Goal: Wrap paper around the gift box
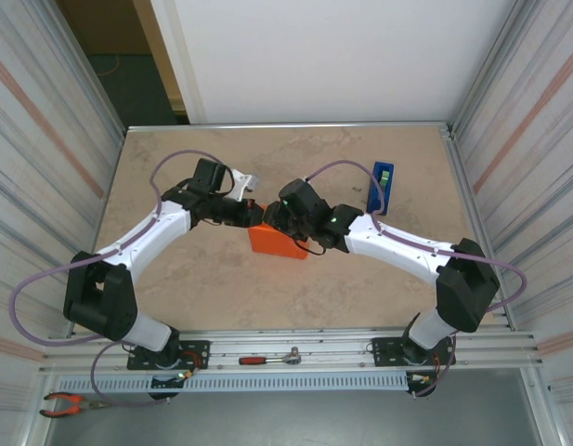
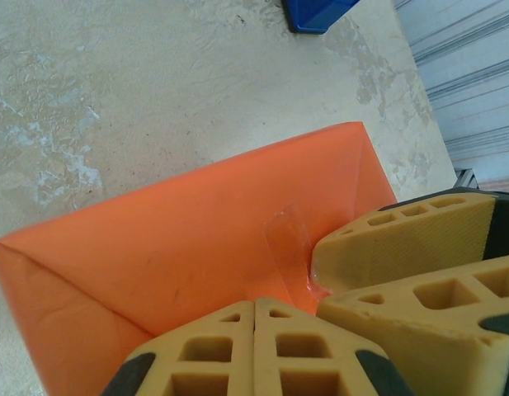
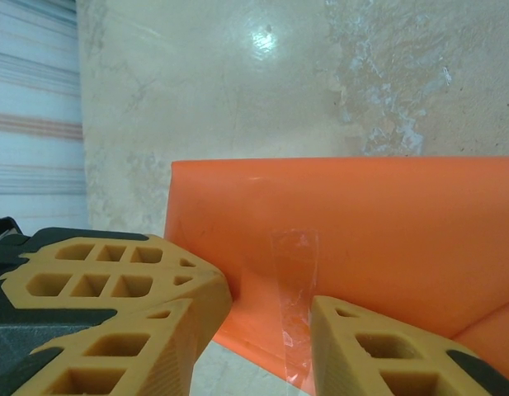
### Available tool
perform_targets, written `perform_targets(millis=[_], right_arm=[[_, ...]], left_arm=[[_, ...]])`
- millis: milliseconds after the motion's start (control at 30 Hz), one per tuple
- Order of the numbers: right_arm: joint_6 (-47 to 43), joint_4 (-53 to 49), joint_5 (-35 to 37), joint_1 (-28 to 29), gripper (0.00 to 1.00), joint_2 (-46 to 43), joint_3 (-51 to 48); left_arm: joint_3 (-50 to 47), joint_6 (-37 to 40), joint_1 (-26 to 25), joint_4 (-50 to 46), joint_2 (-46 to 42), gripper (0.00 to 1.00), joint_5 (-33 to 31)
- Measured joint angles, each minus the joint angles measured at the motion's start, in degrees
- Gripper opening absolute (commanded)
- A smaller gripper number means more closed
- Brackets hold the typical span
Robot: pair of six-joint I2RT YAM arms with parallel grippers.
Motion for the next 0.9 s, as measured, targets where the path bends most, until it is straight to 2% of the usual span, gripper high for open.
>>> perform_targets(millis=[467,900], right_arm=[[-1.5,1.2,-0.2,0.0,0.5,0.0,0.0],[-4.8,-0.4,-0.4,0.0,0.46,0.6,1.1]], left_arm=[[-0.1,0.2,0.5,0.3,0.0,0.0,-0.3],[-0.4,0.8,0.5,0.8,-0.1,0.0,-0.5]])
